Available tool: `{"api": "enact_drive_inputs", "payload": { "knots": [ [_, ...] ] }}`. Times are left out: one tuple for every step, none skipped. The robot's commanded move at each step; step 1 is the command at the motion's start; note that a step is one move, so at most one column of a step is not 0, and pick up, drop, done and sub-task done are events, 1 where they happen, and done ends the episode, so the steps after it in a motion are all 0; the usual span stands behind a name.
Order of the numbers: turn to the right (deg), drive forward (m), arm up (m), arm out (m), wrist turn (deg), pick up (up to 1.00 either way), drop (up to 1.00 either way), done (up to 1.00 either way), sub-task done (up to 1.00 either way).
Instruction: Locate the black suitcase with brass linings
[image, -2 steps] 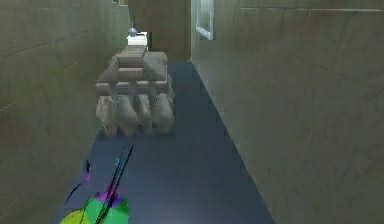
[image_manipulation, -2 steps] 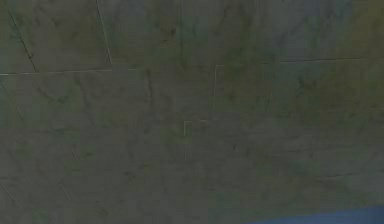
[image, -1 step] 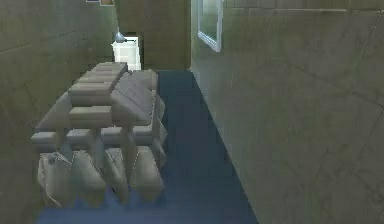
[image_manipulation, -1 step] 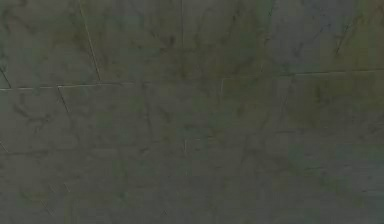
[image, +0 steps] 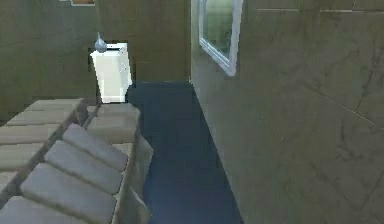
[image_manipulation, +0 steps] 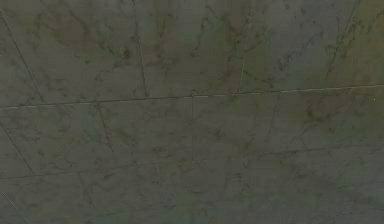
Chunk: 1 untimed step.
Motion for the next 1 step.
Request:
{"api": "enact_drive_inputs", "payload": {
  "knots": [
    [-3.0, 0.0, 0.0, 0.0, 0.0, 0.0, 0.0, 0.0, 0.0]
  ]
}}
